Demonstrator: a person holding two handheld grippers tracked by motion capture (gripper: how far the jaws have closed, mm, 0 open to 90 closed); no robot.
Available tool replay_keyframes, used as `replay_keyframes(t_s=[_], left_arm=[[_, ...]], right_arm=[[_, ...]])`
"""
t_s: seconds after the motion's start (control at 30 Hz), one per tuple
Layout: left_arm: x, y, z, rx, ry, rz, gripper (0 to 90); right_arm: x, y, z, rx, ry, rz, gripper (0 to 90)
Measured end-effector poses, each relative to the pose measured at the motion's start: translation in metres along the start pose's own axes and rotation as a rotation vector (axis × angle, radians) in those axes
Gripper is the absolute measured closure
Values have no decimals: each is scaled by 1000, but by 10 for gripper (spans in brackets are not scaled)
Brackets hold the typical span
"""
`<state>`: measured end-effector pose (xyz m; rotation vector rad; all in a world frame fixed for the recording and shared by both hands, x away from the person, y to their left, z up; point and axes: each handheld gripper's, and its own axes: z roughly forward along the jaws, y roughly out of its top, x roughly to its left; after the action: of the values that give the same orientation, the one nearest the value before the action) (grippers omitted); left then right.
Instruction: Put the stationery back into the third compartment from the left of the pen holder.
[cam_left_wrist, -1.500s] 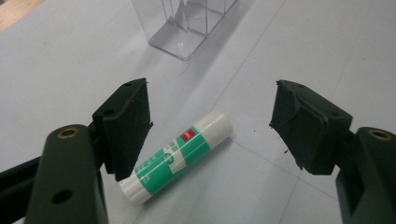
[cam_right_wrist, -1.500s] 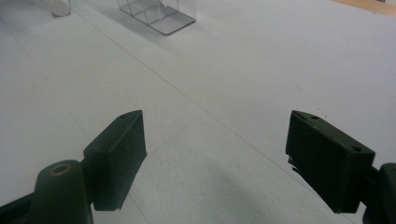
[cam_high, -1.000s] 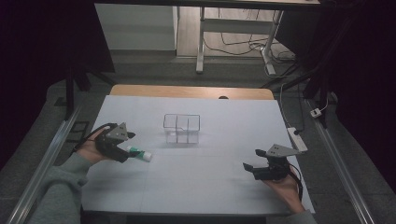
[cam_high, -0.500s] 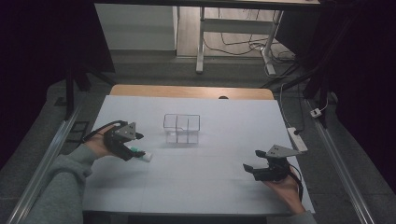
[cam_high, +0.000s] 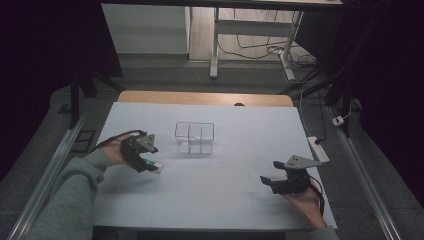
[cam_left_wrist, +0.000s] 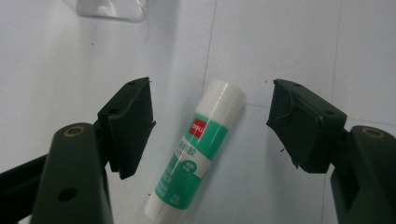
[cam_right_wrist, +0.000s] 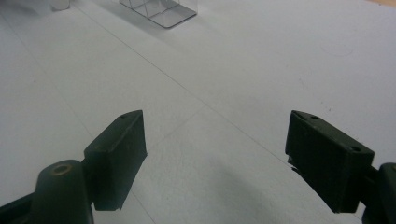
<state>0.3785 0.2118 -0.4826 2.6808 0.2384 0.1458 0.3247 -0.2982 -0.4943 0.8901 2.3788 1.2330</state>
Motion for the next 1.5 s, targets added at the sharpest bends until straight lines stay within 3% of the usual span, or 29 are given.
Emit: replay_keyframes(t_s=[0.27, 0.3, 0.5, 0.73, 0.93, 1.07, 1.33, 1.5], left_arm=[[3, 4, 11, 41, -37, 41, 325], [3, 6, 14, 72, -40, 64, 339], [3, 11, 20, 129, -53, 111, 361], [4, 12, 26, 150, -69, 141, 409], [4, 11, 29, 161, -48, 194, 508], [3, 11, 34, 198, -60, 220, 549], [3, 10, 33, 192, -74, 270, 628], [2, 9, 30, 194, -48, 269, 642]], right_arm=[[0, -1, 1, 4, 0, 4, 198], [0, -1, 2, 4, 1, 4, 198], [0, -1, 3, 9, -1, 4, 198], [0, -1, 3, 13, -2, 4, 198], [0, -1, 3, 13, -3, 2, 198], [0, -1, 3, 15, -2, 2, 198], [0, -2, 3, 15, -2, 1, 198], [0, -1, 3, 19, -3, -1, 198]])
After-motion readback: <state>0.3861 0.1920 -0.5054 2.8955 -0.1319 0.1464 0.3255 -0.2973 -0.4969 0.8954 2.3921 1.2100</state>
